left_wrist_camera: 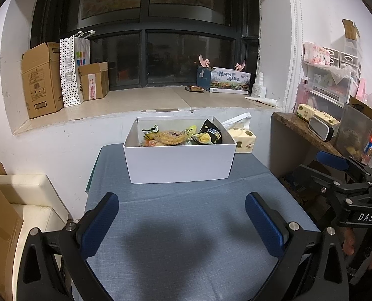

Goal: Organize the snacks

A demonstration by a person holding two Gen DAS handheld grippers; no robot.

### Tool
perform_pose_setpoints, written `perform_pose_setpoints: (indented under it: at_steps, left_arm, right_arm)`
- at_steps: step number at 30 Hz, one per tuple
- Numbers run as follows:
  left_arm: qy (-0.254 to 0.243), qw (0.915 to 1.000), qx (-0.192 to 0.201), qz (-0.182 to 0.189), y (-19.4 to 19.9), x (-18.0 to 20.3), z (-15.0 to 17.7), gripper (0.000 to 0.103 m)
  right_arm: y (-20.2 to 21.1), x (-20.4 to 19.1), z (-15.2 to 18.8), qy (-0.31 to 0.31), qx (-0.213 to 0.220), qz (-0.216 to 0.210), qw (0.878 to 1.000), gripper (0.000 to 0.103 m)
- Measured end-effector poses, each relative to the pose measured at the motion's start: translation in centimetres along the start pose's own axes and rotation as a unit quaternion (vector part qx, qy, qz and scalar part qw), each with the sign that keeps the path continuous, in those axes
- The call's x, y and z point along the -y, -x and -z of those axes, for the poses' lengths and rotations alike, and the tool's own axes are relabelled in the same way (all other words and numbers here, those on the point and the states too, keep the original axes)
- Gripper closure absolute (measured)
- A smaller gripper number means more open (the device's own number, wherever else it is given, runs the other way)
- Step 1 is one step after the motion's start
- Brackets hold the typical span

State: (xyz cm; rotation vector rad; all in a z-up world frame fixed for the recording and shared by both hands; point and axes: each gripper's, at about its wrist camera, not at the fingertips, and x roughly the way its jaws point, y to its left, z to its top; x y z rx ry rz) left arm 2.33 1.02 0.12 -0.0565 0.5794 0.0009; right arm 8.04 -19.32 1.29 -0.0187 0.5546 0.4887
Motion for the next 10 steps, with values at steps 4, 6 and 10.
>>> perform_pose_setpoints:
  at_steps: [4,6,10]
  left_arm:
    - [0.0,1.0,0.0,-0.001,0.05,0.03,0.04,0.0]
    - [0.0,1.0,0.001,0.0,0.04,0.0,0.02,0.0]
    - [0.002,1.0,0.005,0.005,0.27,-0.1,-0.03,0.0]
  right_arm:
    - [0.02,0.0,0.01,0.0,0.0,0.0,1.0,0.0]
    - [0.01,-0.03,0.0,0.0,0.0,0.0,1.0,0.0]
    - [0.05,-0.11,0.06,0.001,-0.001,0.001,1.0,0.0]
